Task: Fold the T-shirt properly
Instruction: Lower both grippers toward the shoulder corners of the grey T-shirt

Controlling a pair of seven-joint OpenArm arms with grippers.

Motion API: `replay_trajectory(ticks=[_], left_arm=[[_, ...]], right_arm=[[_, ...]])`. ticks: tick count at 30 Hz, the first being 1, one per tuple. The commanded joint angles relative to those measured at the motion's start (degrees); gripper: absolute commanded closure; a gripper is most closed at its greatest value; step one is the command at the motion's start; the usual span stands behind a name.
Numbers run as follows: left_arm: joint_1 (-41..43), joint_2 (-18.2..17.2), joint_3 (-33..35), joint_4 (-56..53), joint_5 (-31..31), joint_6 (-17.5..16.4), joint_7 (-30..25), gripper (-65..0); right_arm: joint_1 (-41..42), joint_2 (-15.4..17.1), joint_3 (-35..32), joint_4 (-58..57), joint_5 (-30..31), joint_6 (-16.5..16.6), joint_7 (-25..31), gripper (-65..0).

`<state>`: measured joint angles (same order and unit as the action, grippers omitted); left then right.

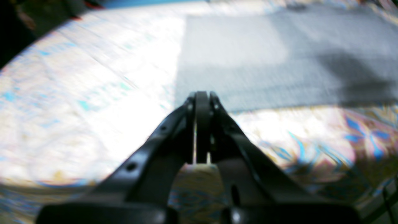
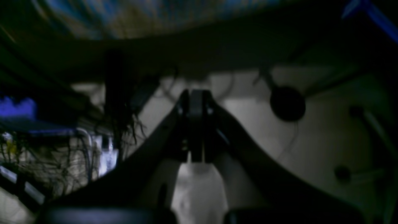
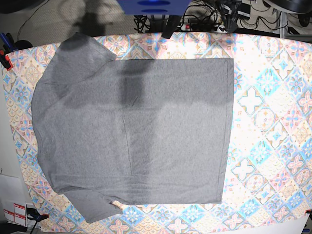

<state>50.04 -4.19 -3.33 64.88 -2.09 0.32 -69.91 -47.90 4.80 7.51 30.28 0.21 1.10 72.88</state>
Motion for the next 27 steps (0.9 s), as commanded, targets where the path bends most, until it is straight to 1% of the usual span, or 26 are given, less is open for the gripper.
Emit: replay_trajectory(ticks=[1,4,8,10,12,14,16,19,24,26,27], left_arm=[[1.78,0.01,-0.84,1.71,-0.86,0.25,-1.34,0.0],[2.93,0.19,-2.86,5.93,-0.86,0.25,-1.26,0.0],[2.93,0.19,-2.95,10.24,-0.86,0.25,-0.99,0.0],[3.19,0.10,-2.95,14.19,-0.86,0.25,1.56,0.0],[4.16,0.10,-2.95,20.08,-1.03,0.25,6.74,0.0],[4.77,0.10,-2.95,26.50,-2.18,0.25,13.34,0.0],[5.30,0.01,-2.95,32.04,-3.67,0.17,19.40,0.0],[5.39,-0.08,-2.95,38.81,-4.64,-0.01,27.84,0.0],[5.39,-0.25,-2.95,49.80,-4.29,-0.10,45.69,0.0],[5.39,-1.75,-2.95,52.17,-4.64,-0.19,51.58,0.0],[5.39,-2.72,-2.78,52.52,-4.81,-0.19,53.25,0.0]], right_arm=[[-3.31,0.35,0.01,2.99,0.28,-0.18,1.62,-0.1],[-7.97,0.35,0.01,12.05,0.28,-0.18,1.54,-0.2],[-12.54,0.35,-0.17,22.42,0.36,-0.18,1.18,-0.2],[-14.39,0.35,-0.34,27.26,0.36,-0.18,-0.66,-0.2],[-16.23,0.35,-0.26,34.29,0.36,-0.18,-6.29,-0.3],[-17.90,0.35,-0.17,41.32,0.36,-0.18,-12.88,-0.3],[-18.96,0.43,-0.43,47.48,0.28,-0.18,-17.72,-0.3],[-20.10,0.43,-0.43,54.24,0.10,-0.18,-23.17,-0.3],[-20.45,0.52,-0.43,63.39,0.01,-0.09,-33.63,-0.3],[-20.36,0.52,-0.52,66.46,0.01,-0.09,-38.38,-0.3],[-20.36,0.52,-0.52,67.70,-0.08,-0.09,-40.49,-0.3]])
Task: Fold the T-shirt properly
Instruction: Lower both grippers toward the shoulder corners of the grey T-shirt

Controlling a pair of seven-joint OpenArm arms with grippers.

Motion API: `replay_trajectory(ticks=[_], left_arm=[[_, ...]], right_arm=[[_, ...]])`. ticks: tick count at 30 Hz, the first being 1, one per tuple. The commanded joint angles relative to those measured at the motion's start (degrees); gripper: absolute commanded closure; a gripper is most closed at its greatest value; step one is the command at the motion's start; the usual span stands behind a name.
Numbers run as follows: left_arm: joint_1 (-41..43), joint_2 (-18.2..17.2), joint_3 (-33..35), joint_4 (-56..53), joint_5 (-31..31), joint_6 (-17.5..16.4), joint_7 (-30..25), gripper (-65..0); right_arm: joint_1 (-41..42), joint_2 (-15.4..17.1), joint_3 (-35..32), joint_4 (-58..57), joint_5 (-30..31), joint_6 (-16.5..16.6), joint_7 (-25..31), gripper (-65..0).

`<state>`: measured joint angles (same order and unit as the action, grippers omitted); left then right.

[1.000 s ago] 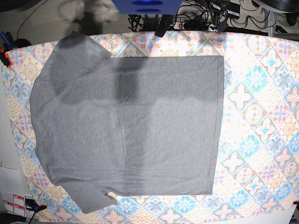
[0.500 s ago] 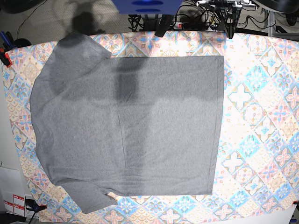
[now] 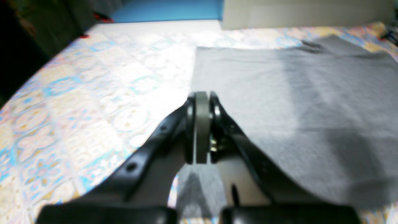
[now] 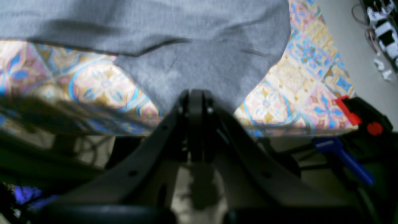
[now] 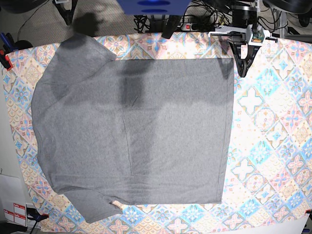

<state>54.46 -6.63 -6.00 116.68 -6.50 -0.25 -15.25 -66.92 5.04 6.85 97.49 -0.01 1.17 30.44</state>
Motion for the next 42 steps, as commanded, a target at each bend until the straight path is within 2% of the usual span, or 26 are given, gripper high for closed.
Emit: replay_trajectory(ticks=[1,4,6,9,12,14,17,19,24,28,31,37,40,42], left_arm=[[0.88,-1.23,-0.02,0.81,-0.49,0.38,-0.45,0.0],[0.97,-2.03,0.07,0.81,-3.12,0.38,0.08,-2.2],[0.97,-2.29,-0.02,0.81,-5.23,0.38,0.17,-8.1],[1.06,-2.47,-0.20,0.81,-6.46,0.38,0.26,-15.4],[1.06,-3.96,-0.20,0.81,-6.55,0.38,0.87,-15.3],[0.97,-4.31,-0.20,0.90,-7.08,0.38,3.51,-15.2],[0.36,-4.66,-0.37,0.99,-10.24,0.38,8.43,-15.6],[-0.43,-6.60,-0.37,1.07,-12.88,0.38,10.98,-15.6],[-2.54,-14.33,-0.37,0.99,-25.37,0.38,17.49,-15.0],[-4.39,-21.72,-1.43,0.81,-35.83,0.38,22.94,-15.0],[-6.24,-25.41,-1.43,0.72,-40.31,0.38,27.25,-14.9],[-6.85,-25.41,-1.43,-0.16,-40.57,0.38,28.83,-14.9],[-6.85,-25.41,-1.43,-0.24,-40.57,0.38,28.92,-14.9],[-6.85,-25.59,-1.52,-1.03,-40.57,0.38,28.92,-14.9]], right_arm=[[-1.17,0.37,0.14,1.72,0.14,-0.16,-0.06,-0.3],[-0.82,0.54,0.22,4.35,0.14,-0.16,-5.78,-0.3],[0.85,0.54,0.22,6.38,0.14,-0.16,-9.21,-0.8],[2.61,0.54,0.22,7.78,0.14,-0.16,-15.18,-5.8],[4.98,0.54,0.14,8.40,0.14,-0.16,-19.93,-12.4],[6.30,0.54,0.14,8.40,0.14,-0.16,-22.22,-16.6],[7.79,0.54,0.14,8.49,0.14,-0.16,-23.71,-21.3],[8.32,0.54,0.14,8.49,0.14,-0.16,-24.06,-23.3],[9.55,0.81,-1.36,8.49,0.14,-0.07,-23.97,-27.3],[10.52,3.89,-4.96,9.01,0.23,-0.07,-24.77,-31.1],[12.01,5.12,-7.07,9.63,0.49,-0.07,-26.79,-33.6],[14.92,5.03,-6.81,9.72,1.02,-0.07,-31.97,-34.1],[17.02,5.20,-6.72,9.72,7.18,-0.07,-34.35,-34.3],[18.78,6.96,-6.28,9.72,12.19,-0.07,-35.49,-35.4]])
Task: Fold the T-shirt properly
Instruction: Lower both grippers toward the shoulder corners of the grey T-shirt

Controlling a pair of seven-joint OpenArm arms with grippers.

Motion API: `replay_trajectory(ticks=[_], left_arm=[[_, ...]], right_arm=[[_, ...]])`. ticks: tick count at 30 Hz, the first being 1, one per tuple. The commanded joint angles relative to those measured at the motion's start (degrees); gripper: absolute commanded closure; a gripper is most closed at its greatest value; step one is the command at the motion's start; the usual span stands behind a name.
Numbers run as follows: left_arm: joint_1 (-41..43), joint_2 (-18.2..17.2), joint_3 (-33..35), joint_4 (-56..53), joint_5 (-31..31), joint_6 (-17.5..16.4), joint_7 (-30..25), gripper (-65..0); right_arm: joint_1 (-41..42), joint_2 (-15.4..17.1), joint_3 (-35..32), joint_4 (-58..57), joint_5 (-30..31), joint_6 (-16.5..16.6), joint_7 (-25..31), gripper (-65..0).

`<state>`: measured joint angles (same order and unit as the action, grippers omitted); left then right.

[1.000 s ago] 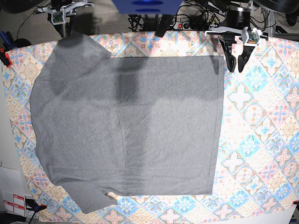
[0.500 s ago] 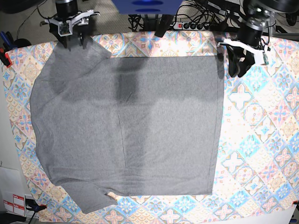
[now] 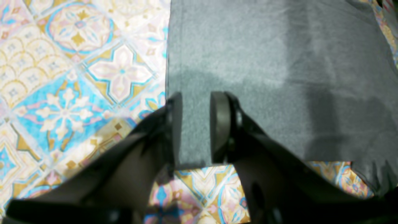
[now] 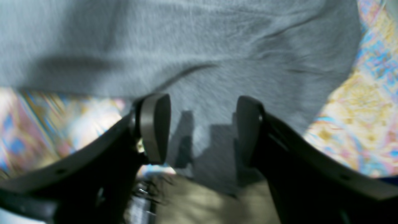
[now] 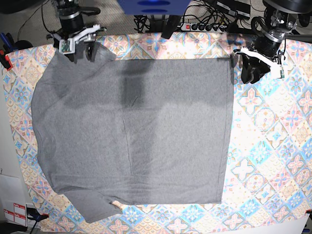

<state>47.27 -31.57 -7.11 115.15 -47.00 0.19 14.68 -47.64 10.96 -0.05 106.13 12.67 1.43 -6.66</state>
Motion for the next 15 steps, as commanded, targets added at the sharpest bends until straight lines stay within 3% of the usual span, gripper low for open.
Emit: replay_trajectory(ticks=[1,5,10,15], left_arm=[[0.25,-0.74,-0.40,0.06,-0.07,-0.05,-1.01,-14.9],[-0.45,-0.82,-0.40,-1.88,-0.07,-0.05,-0.92,-14.9],[-0.72,-0.82,-0.40,-3.11,-0.07,-0.05,-0.92,-14.9],[-0.72,-0.82,-0.40,-3.11,-0.07,-0.05,-0.92,-14.9]], right_arm=[[-0.14,2.01,1.42,0.99,2.24,-0.33,0.90,-36.7],[1.35,5.87,4.41,0.82,11.38,-0.33,-2.27,-40.5],[1.35,9.48,7.92,0.55,19.64,-0.33,-2.71,-40.4],[1.35,10.45,7.92,-0.68,21.75,-0.33,-2.71,-40.5]])
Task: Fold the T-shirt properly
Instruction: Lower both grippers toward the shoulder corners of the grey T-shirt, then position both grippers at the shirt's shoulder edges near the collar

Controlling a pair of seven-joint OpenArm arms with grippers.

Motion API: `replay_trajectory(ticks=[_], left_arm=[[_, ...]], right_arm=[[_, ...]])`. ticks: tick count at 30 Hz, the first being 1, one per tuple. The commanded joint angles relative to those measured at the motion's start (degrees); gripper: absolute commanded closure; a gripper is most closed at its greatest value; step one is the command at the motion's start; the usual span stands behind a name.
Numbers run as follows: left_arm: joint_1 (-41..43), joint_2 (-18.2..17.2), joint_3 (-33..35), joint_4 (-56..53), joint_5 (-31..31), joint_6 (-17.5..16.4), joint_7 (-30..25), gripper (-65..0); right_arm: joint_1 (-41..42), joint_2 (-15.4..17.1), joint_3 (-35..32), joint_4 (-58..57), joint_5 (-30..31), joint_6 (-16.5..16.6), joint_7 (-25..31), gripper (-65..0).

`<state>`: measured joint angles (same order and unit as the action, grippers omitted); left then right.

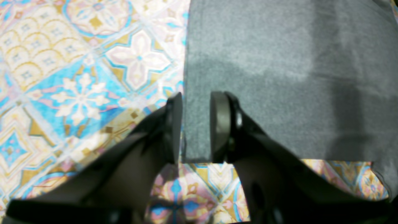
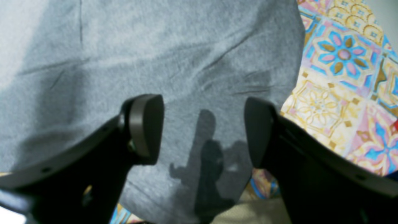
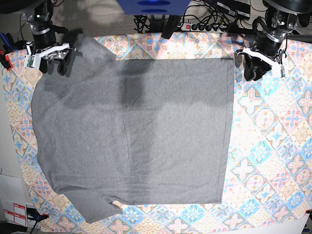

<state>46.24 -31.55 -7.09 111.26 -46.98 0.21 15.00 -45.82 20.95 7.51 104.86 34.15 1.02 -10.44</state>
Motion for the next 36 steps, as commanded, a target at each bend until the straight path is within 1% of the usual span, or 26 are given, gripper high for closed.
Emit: replay_trajectory(ticks=[1,4,5,7,9,11,14,15,19,23,27,29,36], left_arm=[[0.31,-0.85,-0.42,0.78,-0.10,-0.08,-1.25,-14.9],[0.31,-0.85,-0.42,0.78,-0.10,-0.08,-1.25,-14.8],[0.31,-0.85,-0.42,0.78,-0.10,-0.08,-1.25,-14.8],[0.31,-0.85,-0.42,0.78,-0.10,-0.08,-1.25,-13.9],[0.31,-0.85,-0.42,0.78,-0.10,-0.08,-1.25,-11.1],[0.31,-0.85,-0.42,0.78,-0.10,-0.08,-1.25,-9.0],[0.40,-0.85,-0.42,0.78,-0.10,-0.08,-1.25,-8.2],[0.40,-0.85,-0.42,0.78,-0.10,-0.08,-1.25,-8.2],[0.49,-0.85,-0.42,0.78,-0.10,-0.08,-1.25,-8.2],[0.57,-0.85,-0.42,0.78,-0.10,-0.08,-1.25,-8.1],[0.66,-0.85,-0.42,0.78,-0.10,-0.08,-1.25,-8.0],[0.66,-0.85,-0.42,0.78,-0.10,-0.08,-1.25,-8.0],[0.66,-0.93,-0.42,0.78,-0.10,-0.08,-1.25,-7.9]], right_arm=[[-0.46,0.46,0.36,-0.46,0.27,0.08,1.07,-40.5],[-0.46,0.46,0.27,-3.01,0.27,0.26,1.07,-40.6],[-0.46,0.37,0.27,-3.89,0.27,0.96,1.07,-40.6],[-0.64,0.11,0.45,-5.65,0.53,3.95,1.16,-40.6],[-0.46,-0.69,0.71,-7.76,2.90,6.94,1.16,-40.5],[0.15,-1.13,0.80,-10.40,5.80,8.96,1.43,-40.5],[1.56,-1.13,0.80,-13.03,7.12,11.07,1.51,-40.5],[1.65,-1.13,0.80,-13.74,7.12,11.51,1.51,-40.5],[1.82,-1.13,0.80,-16.20,7.30,11.60,1.51,-40.5],[3.93,-1.13,0.80,-18.75,7.56,11.69,1.60,-40.5],[4.55,-1.21,0.80,-20.59,7.56,15.29,1.51,-40.5],[6.13,-1.30,0.80,-20.86,7.65,15.47,1.16,-40.5],[7.63,-1.39,0.89,-25.34,7.74,15.47,1.51,-40.5]])
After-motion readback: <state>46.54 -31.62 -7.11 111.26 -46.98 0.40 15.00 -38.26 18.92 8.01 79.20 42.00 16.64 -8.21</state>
